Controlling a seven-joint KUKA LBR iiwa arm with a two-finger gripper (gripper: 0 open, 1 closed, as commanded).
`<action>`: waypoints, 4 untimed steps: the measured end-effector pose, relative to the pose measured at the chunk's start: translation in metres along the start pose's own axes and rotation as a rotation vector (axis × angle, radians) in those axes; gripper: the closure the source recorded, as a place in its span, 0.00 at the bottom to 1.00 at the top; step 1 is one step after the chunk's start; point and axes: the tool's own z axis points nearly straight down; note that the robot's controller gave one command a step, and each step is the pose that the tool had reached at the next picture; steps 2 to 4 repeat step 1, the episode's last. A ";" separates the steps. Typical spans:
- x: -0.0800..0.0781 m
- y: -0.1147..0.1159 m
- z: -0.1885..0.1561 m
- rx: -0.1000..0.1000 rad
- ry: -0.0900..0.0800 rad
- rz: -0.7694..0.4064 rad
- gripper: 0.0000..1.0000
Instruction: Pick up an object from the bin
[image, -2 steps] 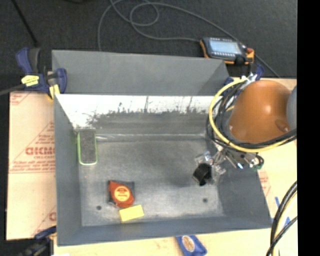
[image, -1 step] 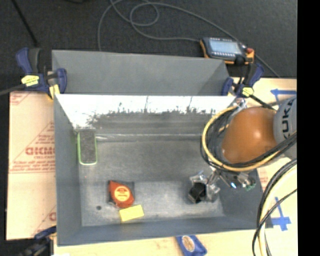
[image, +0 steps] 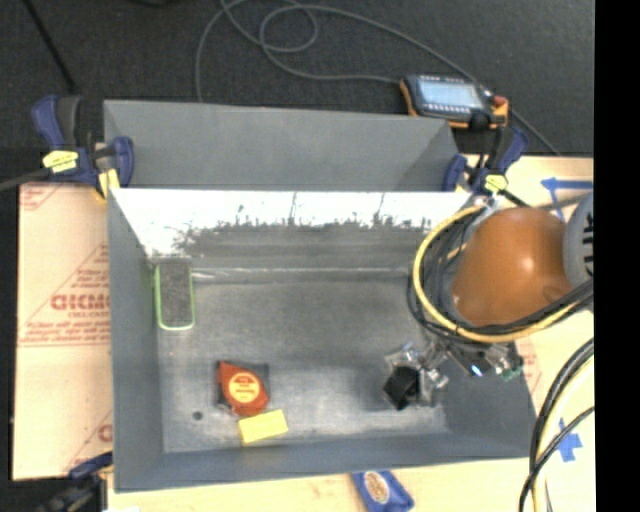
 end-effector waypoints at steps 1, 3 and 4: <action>-0.024 -0.027 -0.071 0.005 -0.006 -0.020 1.00; -0.024 -0.027 -0.071 0.005 -0.006 -0.020 1.00; -0.024 -0.027 -0.071 0.005 -0.006 -0.020 1.00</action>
Offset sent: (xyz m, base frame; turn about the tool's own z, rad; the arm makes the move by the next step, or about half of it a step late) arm 0.0448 -0.0376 -0.0581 0.0031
